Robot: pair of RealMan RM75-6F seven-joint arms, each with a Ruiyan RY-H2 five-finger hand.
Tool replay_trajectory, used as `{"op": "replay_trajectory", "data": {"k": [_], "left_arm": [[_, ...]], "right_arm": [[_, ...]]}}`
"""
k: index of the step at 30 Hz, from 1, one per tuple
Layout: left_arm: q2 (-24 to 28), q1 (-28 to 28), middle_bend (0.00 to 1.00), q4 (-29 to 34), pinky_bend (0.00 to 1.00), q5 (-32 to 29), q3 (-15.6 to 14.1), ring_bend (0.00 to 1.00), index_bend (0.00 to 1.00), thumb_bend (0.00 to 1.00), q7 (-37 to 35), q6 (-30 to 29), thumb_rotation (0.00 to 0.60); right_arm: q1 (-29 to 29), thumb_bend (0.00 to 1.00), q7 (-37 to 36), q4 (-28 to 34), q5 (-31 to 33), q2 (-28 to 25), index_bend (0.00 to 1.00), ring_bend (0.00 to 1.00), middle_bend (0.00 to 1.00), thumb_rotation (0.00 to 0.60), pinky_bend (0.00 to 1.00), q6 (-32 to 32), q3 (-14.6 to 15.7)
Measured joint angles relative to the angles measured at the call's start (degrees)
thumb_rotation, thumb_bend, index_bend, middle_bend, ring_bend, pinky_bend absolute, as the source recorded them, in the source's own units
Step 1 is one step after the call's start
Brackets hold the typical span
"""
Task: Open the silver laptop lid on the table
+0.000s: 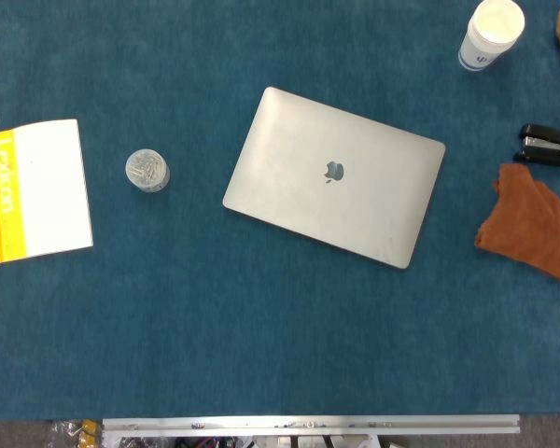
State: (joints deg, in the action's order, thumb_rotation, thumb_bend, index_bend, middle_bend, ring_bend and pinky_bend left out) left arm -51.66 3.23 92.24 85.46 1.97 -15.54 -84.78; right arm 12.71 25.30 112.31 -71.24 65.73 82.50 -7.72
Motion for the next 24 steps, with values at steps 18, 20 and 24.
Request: {"op": "replay_trajectory", "data": {"k": [18,20,24], "left_arm": [[0.5,0.1,0.06,0.2,0.07,0.6,0.0,0.0,0.08,0.38,0.2,-0.2,0.6],[0.6,0.2,0.06,0.3,0.07,0.7,0.0,0.0,0.08,0.38,0.2,0.0,0.6],[0.8,0.3,0.06,0.3,0.07,0.8,-0.1,0.0,0.08,0.38,0.1,0.1,0.6]], "right_arm": [[1.4,0.36,-0.9,0.9,-0.7,-1.2,0.0,0.01,0.08,0.6,0.07,-3.1,0.0],[2.0,0.36,-1.0,1.4,-0.5,-1.5,0.0,0.01,0.08,0.6,0.07,-4.2,-0.2],[3.4,0.34,-1.7,2.4,0.4,-2.2,0.0,0.01,0.08,0.6,0.08,-6.7,-0.8]]}}
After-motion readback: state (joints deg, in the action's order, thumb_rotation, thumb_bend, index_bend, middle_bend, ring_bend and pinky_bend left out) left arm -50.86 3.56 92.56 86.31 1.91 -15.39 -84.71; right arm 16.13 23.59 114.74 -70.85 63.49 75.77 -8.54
